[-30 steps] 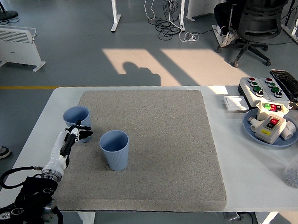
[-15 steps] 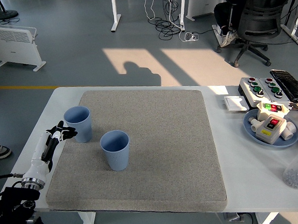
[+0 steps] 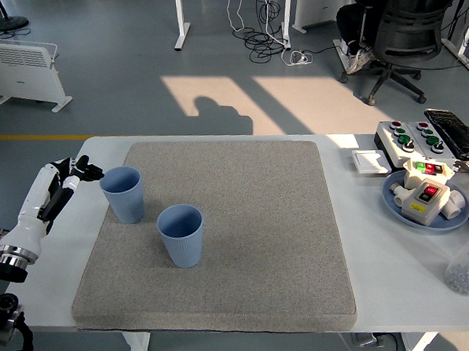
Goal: Push cup pick cup insert cup
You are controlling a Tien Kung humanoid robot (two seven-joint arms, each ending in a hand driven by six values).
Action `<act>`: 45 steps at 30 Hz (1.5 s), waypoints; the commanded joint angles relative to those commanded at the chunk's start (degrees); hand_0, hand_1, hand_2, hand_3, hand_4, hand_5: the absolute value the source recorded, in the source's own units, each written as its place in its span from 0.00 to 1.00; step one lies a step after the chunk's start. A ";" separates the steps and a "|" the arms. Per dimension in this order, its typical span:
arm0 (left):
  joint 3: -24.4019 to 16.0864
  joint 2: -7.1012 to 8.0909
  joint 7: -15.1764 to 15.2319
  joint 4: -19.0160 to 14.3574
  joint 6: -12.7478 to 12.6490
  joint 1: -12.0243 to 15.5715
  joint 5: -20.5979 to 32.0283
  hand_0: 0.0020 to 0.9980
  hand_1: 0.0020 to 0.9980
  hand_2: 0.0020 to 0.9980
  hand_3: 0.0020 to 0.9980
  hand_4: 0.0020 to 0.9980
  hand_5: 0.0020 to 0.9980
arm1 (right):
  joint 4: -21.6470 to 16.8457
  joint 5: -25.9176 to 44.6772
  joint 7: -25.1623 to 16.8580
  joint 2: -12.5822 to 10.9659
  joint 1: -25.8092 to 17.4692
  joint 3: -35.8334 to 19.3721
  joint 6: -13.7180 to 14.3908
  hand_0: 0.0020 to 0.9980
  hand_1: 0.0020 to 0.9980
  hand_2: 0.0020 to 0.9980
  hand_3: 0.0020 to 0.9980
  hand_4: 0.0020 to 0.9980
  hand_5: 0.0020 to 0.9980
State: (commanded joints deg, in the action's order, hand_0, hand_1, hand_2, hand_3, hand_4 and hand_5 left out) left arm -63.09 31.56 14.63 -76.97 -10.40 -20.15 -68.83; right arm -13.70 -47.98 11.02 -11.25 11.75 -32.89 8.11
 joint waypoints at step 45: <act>32.42 2.63 -8.59 6.72 23.28 -31.02 -33.84 0.87 0.87 0.97 0.98 0.85 0.19 | -0.04 0.41 0.04 -0.35 -0.12 0.17 -0.11 0.73 0.67 0.64 0.57 0.13 0.36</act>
State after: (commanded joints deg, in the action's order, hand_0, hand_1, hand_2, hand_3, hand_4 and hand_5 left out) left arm -30.67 34.19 6.05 -70.25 12.88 -51.17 -102.67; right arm -13.74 -47.56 11.06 -11.60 11.63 -32.72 8.00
